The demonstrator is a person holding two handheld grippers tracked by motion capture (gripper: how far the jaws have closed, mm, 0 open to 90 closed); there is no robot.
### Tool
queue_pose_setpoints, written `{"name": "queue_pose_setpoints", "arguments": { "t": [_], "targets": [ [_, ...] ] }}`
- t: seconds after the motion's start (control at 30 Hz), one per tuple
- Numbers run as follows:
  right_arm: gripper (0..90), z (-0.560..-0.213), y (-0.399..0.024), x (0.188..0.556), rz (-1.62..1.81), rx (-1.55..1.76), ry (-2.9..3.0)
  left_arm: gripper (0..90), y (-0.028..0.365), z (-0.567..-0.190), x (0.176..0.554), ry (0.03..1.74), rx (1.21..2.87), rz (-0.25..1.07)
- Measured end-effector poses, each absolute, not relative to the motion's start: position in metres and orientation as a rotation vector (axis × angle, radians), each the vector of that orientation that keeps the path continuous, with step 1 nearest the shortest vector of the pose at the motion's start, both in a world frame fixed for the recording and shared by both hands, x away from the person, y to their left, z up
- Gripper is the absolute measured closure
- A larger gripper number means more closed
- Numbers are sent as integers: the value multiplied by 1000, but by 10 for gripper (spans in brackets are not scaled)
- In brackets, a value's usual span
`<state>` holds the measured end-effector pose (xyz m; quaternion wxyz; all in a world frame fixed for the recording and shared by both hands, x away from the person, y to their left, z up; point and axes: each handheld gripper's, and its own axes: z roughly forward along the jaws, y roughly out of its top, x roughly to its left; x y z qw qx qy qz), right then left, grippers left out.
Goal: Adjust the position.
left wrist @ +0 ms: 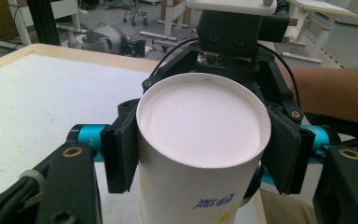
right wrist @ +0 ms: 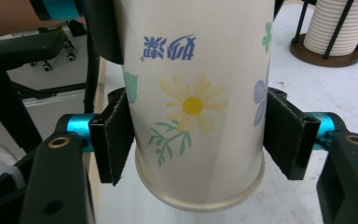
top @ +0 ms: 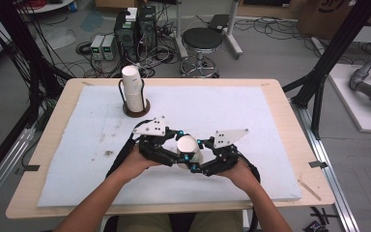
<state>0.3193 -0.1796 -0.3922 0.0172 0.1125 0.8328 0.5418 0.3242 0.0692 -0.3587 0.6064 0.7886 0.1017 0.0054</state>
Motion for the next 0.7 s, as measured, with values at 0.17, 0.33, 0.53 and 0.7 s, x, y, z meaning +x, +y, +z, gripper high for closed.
{"name": "queue_pose_setpoints", "arguments": {
  "t": [0.17, 0.33, 0.53, 0.7],
  "targets": [
    [331, -392, -180, 319, 1663, 339, 2610, 139, 68, -360, 324, 297, 1845, 5],
    [334, -391, -183, 319, 1604, 320, 2637, 140, 72, -360, 324, 300, 1857, -9],
    [336, -385, -184, 321, 1519, 303, 2670, 140, 78, -355, 326, 283, 1909, 14],
    [336, -380, -182, 323, 1434, 254, 2709, 140, 83, -351, 326, 275, 1939, 20]
  ]
}}
